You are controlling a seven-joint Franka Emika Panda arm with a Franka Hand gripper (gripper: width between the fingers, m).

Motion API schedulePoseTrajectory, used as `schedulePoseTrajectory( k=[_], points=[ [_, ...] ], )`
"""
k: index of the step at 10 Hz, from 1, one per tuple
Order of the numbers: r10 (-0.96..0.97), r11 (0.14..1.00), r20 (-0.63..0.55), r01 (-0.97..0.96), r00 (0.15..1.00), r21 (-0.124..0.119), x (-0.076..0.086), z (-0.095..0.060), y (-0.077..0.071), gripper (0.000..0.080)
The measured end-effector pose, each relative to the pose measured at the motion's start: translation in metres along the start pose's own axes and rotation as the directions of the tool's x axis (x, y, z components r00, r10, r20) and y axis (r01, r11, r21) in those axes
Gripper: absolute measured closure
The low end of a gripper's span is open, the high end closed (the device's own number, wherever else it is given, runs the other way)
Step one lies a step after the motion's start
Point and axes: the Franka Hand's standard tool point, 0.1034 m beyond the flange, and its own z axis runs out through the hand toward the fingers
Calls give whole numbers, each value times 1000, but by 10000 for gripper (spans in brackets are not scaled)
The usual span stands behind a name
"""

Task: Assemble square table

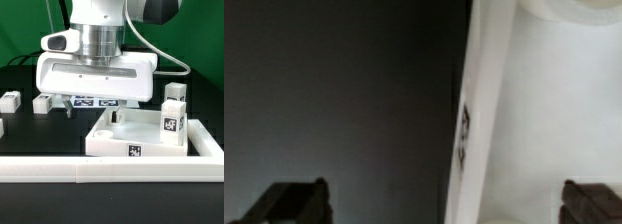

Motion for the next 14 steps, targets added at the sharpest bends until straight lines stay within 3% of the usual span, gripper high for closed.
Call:
schedulePoseTrajectory(
  k=[6, 9, 10, 11, 12, 13, 14],
  points=[
    [25, 1000, 19, -25, 1000, 3, -7, 14, 5, 150],
    [35, 999, 17, -35, 999, 3, -6, 13, 3, 178],
    [35, 999, 17, -36, 999, 3, -6, 13, 3, 375],
    [35, 999, 17, -35, 999, 3, -6, 13, 3, 375],
    [35, 999, 17, -35, 999, 3, -6, 13, 3, 552],
    [35, 999, 17, -35, 999, 3, -6, 13, 3, 552],
    [35, 999, 16, -35, 999, 3, -6, 13, 3, 734]
  ],
)
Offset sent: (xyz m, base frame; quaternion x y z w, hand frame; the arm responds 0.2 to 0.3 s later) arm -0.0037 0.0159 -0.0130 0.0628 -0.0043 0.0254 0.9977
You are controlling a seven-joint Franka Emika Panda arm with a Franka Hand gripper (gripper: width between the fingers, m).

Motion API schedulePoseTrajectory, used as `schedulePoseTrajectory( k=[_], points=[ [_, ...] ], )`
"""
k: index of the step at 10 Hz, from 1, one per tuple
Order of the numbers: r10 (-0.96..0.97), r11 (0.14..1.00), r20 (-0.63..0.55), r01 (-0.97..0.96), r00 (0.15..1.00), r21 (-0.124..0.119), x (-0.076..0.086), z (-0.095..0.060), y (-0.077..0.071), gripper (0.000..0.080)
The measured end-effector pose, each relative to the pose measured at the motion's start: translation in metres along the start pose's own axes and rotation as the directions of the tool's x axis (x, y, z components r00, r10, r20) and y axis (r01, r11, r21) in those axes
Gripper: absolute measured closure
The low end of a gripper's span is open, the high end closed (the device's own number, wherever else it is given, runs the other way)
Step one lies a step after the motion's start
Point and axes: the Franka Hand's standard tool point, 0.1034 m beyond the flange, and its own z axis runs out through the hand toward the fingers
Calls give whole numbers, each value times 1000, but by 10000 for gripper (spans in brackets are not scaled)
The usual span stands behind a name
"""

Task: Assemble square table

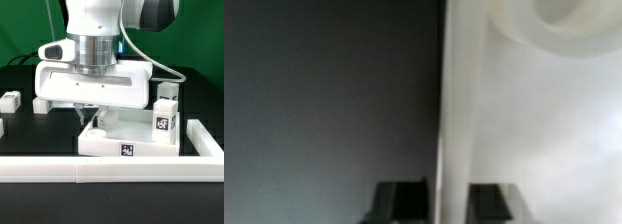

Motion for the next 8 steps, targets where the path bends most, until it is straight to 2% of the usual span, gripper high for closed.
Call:
schedulePoseTrajectory(
  k=[8],
  points=[
    [0, 1000, 0, 0, 1000, 0, 0, 0, 0, 744]
  ],
)
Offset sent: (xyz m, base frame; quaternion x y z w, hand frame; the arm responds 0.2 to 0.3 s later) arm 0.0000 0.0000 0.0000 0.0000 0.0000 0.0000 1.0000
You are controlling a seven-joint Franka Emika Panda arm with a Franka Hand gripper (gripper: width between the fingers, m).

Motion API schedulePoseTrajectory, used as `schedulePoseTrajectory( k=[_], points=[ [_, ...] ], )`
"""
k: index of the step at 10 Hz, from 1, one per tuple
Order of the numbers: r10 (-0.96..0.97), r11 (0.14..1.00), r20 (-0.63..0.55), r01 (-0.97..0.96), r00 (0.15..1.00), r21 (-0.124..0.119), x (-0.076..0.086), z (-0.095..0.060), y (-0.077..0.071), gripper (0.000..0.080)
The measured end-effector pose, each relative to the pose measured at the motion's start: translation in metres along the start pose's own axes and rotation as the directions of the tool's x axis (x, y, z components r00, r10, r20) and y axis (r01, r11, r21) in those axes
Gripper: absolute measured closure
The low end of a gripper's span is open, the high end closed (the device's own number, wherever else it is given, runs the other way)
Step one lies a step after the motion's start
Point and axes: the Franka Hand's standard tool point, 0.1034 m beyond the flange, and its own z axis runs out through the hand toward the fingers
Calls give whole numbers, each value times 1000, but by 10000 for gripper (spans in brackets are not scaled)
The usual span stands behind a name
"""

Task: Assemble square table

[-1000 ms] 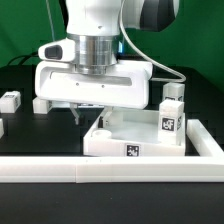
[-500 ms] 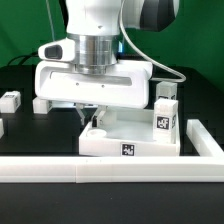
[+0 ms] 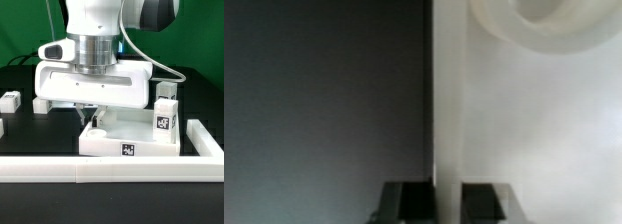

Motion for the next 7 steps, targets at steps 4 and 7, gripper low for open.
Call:
schedulePoseTrajectory(
  k=[4, 7],
  points=[
    [-35, 999, -5, 35, 999, 10, 2, -1, -10, 742],
    [-80, 997, -5, 80, 997, 8, 2, -1, -8, 742]
  ],
)
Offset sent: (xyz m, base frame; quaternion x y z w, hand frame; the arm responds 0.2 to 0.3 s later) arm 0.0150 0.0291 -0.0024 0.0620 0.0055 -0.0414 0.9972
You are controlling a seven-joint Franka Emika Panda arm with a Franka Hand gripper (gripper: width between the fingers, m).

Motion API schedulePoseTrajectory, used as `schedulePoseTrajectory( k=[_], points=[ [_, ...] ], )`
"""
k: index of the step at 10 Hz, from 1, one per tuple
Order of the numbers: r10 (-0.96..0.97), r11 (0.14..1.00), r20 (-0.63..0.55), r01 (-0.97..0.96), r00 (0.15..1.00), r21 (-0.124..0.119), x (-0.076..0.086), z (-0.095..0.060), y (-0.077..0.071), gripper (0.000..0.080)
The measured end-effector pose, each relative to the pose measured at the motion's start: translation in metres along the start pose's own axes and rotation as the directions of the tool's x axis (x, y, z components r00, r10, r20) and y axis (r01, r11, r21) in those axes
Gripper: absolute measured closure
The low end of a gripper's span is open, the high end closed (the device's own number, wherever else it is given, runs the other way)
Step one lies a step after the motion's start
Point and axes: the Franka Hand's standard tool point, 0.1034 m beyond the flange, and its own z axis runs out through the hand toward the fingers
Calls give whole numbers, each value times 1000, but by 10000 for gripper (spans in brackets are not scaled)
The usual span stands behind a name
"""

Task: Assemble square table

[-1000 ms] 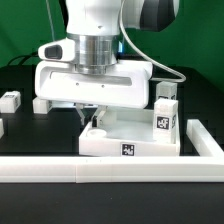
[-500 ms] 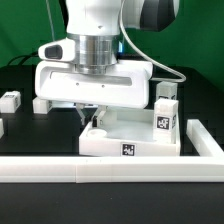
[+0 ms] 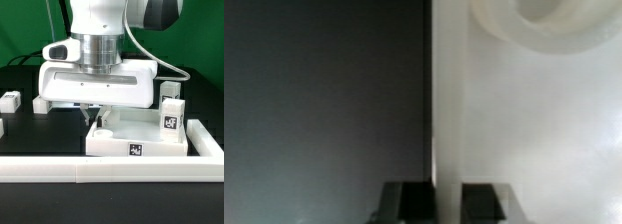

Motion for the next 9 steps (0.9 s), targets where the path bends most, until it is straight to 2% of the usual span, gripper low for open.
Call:
schedulePoseTrajectory(
  k=[5, 9],
  points=[
    [-282, 959, 4, 282, 959, -11, 1, 0, 5, 742],
    [-529, 848, 18, 529, 848, -25, 2, 0, 10, 742]
  ],
)
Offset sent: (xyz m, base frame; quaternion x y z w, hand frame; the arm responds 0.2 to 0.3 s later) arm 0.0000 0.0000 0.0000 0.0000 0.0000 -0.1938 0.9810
